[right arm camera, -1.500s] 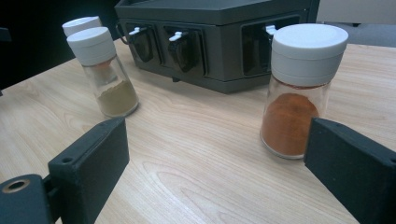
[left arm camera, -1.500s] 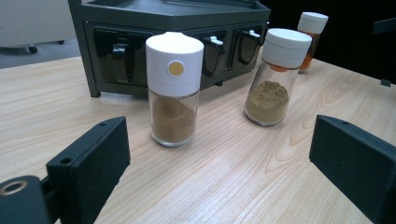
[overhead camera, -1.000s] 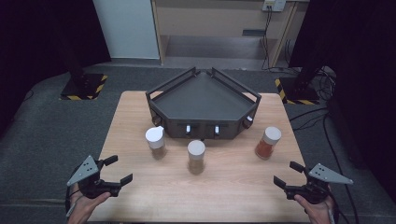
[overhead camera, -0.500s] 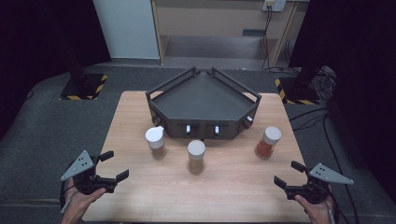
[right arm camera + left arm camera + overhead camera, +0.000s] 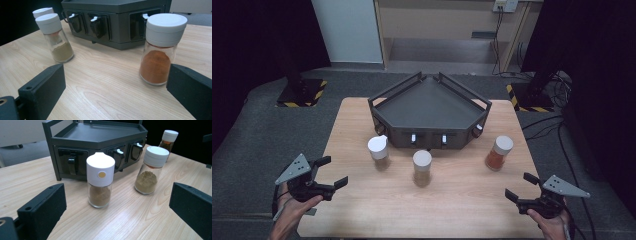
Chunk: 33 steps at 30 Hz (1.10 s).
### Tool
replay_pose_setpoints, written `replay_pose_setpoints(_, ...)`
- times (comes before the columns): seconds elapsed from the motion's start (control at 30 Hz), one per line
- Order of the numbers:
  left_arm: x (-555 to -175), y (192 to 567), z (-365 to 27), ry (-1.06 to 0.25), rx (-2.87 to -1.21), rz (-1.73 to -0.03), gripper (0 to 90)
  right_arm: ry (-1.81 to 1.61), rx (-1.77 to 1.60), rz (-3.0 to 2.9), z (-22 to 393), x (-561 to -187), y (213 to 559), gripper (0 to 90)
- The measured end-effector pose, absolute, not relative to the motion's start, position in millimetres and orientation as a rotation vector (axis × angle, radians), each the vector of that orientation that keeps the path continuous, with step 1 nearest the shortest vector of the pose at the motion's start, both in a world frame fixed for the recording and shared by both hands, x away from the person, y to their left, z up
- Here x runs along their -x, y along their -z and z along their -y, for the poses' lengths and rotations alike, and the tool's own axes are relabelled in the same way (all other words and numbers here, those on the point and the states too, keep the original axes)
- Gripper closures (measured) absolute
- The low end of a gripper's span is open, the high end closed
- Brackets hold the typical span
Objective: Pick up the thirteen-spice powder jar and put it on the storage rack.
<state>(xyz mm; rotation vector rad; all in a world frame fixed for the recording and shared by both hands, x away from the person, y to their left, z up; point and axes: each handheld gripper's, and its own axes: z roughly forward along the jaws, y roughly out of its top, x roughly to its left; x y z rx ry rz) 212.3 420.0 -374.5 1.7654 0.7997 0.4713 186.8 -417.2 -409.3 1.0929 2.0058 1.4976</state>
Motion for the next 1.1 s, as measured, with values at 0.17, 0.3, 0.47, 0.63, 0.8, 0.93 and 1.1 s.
replay_pose_setpoints(0.17, -217.5, 364.6, -419.7, -0.474, -1.792, -0.794, 0.0, -1.495, -1.094, -2.011, 417.0, -187.4, 409.1, 2.9)
replay_pose_setpoints(0.3, -222.9, 356.4, -418.2, -0.474, -1.820, -0.790, 0.0, -1.496, -1.090, -2.014, 417.0, -187.6, 409.0, 3.1)
replay_pose_setpoints(0.47, -230.8, 348.9, -416.3, -0.476, -1.838, -0.788, 0.0, -1.497, -1.089, -2.014, 417.3, -187.7, 409.1, 3.1)
replay_pose_setpoints(0.63, -241.0, 340.4, -412.2, -0.480, -1.861, -0.786, 0.4, -1.494, -1.089, -2.019, 416.8, -187.9, 408.7, 3.1)
replay_pose_setpoints(0.8, -250.4, 332.2, -404.9, -0.487, -1.869, -0.782, 0.5, -1.496, -1.092, -2.016, 417.2, -187.8, 408.9, 3.1)
replay_pose_setpoints(0.93, -259.1, 325.8, -399.3, -0.484, -1.878, -0.776, 0.6, -1.497, -1.088, -2.016, 417.2, -187.8, 409.0, 3.1)
replay_pose_setpoints(1.1, -268.5, 317.1, -391.3, -0.484, -1.898, -0.772, 0.6, -1.498, -1.089, -2.016, 417.4, -187.8, 409.0, 3.1)
